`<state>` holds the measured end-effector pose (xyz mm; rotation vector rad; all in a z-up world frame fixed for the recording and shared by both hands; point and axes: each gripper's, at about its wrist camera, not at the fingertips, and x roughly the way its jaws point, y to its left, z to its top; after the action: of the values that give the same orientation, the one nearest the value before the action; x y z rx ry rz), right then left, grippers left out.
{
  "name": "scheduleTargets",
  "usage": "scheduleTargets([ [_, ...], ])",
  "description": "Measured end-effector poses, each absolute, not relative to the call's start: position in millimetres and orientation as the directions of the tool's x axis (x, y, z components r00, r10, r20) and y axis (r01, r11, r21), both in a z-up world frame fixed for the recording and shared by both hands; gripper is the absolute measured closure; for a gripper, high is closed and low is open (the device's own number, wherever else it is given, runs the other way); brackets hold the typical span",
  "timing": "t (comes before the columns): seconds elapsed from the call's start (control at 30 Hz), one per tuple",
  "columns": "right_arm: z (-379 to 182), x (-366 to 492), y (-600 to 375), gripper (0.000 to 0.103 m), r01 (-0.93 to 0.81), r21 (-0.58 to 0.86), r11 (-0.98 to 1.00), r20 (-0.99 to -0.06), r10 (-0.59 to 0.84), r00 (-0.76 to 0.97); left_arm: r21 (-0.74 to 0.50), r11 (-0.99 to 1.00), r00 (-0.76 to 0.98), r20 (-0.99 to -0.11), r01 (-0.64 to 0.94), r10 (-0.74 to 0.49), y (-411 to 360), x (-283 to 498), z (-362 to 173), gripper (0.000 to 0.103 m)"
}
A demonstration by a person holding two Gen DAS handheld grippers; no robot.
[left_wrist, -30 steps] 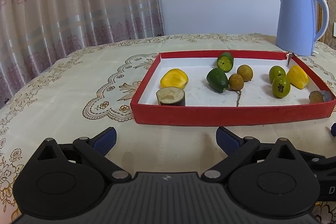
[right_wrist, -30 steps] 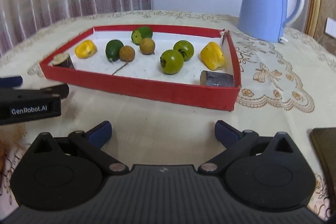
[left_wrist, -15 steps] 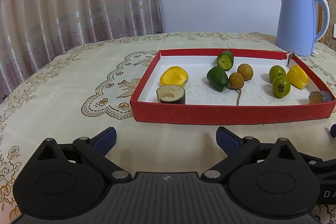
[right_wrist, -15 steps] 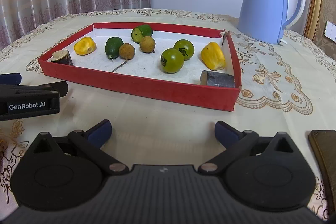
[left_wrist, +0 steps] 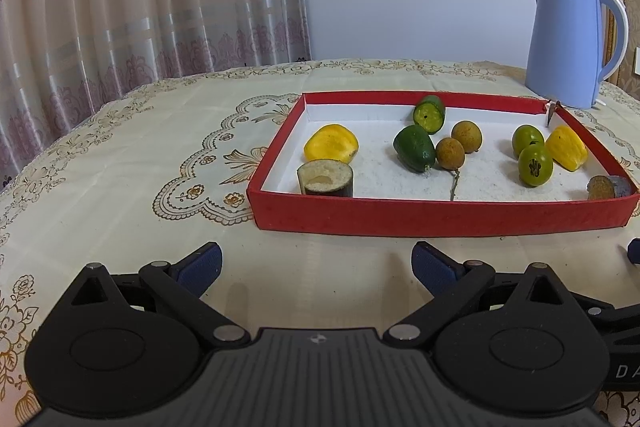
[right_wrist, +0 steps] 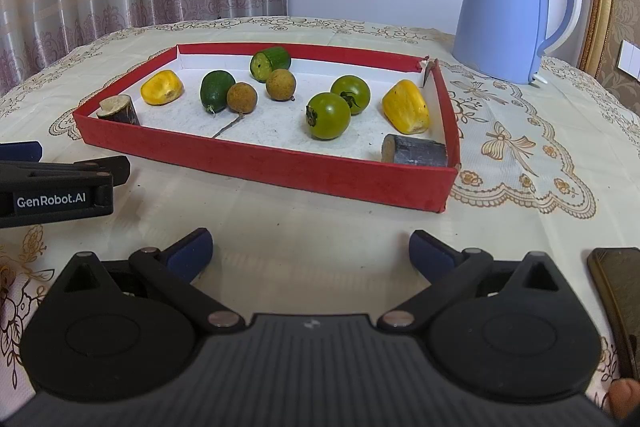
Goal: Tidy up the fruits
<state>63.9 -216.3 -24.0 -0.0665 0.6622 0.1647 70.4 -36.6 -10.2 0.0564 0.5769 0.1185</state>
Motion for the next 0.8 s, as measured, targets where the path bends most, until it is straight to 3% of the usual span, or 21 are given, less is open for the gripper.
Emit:
scheduleTargets([
  [0.8, -24.0, 64.0, -216.2, 0.0, -0.173, -0.009, 0.985, -0.617, 0.131, 0.776, 0.105, 0.991, 0.839, -0.529, -0.089, 0.131, -39.4, 68.4, -9.4, 0.001],
])
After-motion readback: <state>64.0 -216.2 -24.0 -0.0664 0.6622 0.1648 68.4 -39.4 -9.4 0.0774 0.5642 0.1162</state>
